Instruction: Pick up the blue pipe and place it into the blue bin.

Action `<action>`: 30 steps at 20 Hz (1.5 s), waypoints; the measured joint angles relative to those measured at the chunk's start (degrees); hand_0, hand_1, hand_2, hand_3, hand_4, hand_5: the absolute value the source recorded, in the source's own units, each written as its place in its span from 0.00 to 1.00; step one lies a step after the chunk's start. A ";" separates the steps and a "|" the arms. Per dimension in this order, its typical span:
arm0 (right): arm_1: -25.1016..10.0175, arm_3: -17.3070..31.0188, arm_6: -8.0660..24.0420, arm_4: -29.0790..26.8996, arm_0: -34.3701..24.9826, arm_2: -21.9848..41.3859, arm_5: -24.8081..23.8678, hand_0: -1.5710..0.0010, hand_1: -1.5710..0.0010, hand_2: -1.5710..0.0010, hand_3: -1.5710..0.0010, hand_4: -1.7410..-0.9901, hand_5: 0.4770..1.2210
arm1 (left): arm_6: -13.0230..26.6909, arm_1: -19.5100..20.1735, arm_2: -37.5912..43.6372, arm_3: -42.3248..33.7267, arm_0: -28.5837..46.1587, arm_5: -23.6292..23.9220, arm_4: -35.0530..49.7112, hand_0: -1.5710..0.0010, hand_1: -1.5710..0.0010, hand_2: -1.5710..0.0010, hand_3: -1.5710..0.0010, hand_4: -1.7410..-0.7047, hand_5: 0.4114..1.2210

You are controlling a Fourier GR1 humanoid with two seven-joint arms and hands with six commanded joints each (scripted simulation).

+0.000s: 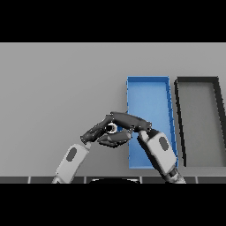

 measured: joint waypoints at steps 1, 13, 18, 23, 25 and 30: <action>0.29 0.02 1.41 -1.78 -0.80 -1.26 -0.40 0.00 0.00 0.00 0.00 0.33 1.00 | -0.10 -0.05 0.17 0.11 -0.44 0.21 0.14 0.99 0.99 0.99 0.99 0.74 0.13; -7.73 7.23 9.27 -24.76 -26.53 -17.12 -17.41 0.00 0.00 0.00 0.00 0.32 1.00 | 0.47 1.19 -0.84 -1.24 0.42 1.00 -0.41 1.00 1.00 1.00 1.00 0.77 0.07; -11.97 14.83 5.92 -17.07 -29.12 -22.19 -17.96 0.00 0.00 0.00 0.00 0.32 1.00 | 1.73 1.62 -0.71 -2.95 0.90 1.16 -0.12 1.00 1.00 1.00 1.00 0.76 0.07; -14.62 21.84 6.69 -9.37 -25.77 -25.31 -17.08 0.00 0.00 0.00 0.00 0.32 1.00 | 2.12 1.60 -0.42 -3.31 1.11 1.33 0.19 1.00 1.00 1.00 1.00 0.77 0.07; -14.67 21.99 8.43 -7.41 -23.26 -25.53 -17.06 0.00 0.00 0.00 0.00 0.32 1.00 | 1.51 1.38 -0.58 -2.60 0.77 1.84 -0.69 1.00 1.00 1.00 1.00 0.77 0.06; -15.30 22.16 12.08 -1.54 -16.13 -26.46 -16.92 0.00 0.00 0.00 0.00 0.32 1.00 | 0.57 1.61 -0.08 -1.14 -0.13 2.24 -1.48 1.00 1.00 1.00 1.00 0.78 0.06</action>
